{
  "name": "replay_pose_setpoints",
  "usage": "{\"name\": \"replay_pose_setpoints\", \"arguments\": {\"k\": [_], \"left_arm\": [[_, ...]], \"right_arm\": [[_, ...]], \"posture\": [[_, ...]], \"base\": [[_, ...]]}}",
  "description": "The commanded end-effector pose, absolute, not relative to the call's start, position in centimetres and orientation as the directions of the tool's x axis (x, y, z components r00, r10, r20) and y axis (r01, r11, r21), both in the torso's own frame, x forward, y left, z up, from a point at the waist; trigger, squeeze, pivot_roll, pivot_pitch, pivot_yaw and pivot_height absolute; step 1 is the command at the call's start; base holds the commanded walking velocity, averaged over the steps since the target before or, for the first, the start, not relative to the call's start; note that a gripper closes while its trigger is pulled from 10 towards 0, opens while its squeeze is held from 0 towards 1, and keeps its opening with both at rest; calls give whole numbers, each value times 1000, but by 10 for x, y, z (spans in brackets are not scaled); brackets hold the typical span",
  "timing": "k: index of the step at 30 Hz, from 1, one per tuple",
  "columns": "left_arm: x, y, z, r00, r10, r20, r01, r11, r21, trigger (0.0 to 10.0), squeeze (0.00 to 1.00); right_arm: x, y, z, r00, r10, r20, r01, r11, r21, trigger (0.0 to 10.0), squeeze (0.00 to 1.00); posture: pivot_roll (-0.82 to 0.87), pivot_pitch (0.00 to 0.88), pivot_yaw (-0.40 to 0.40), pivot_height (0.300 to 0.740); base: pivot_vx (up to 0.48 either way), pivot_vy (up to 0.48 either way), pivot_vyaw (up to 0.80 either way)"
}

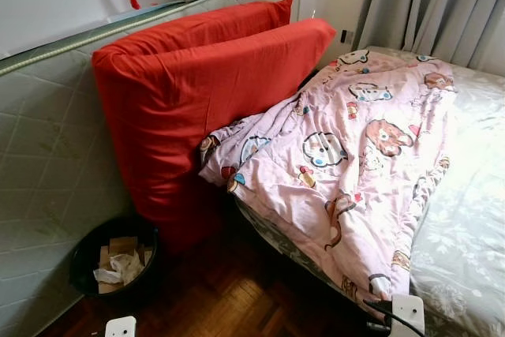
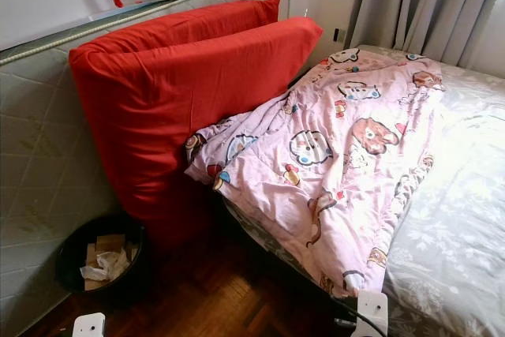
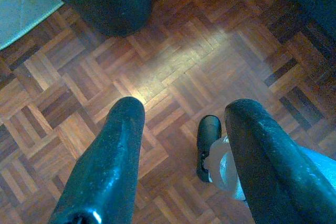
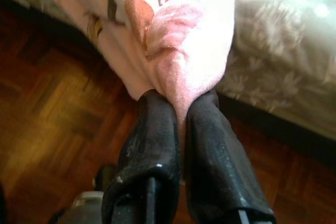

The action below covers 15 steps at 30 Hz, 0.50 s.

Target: Clean up the room

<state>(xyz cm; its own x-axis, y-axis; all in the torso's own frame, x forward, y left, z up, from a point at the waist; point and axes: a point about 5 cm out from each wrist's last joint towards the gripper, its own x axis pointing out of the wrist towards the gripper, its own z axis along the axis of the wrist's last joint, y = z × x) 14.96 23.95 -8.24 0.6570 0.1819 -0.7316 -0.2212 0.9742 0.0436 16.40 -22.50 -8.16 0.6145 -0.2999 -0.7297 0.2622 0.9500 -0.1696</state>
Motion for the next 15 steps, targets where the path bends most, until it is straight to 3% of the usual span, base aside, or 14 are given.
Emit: {"name": "replay_pose_setpoints", "arguments": {"k": [1,10,11,15], "left_arm": [[149,240,-83,651,171,-740,-201,978,50,10000,0],[149,239,-83,650,167,-741,-194,980,51,10000,0],[148,238,-83,649,167,-742,-193,980,52,10000,0],[147,238,-84,647,166,-745,-192,980,52,10000,0]], "right_arm": [[153,-223,-88,569,-288,-771,236,954,-182,10000,0],[149,-220,-91,546,-264,-795,220,961,-168,10000,0],[149,-220,-91,545,-261,-797,218,962,-165,10000,494],[148,-220,-92,537,-259,-803,215,962,-166,10000,494]], "posture": [[87,0,10,740],[88,0,11,740],[88,0,10,740],[88,0,11,740]], "base": [[0,0,0],[0,0,0],[0,0,0],[0,0,0]]}}
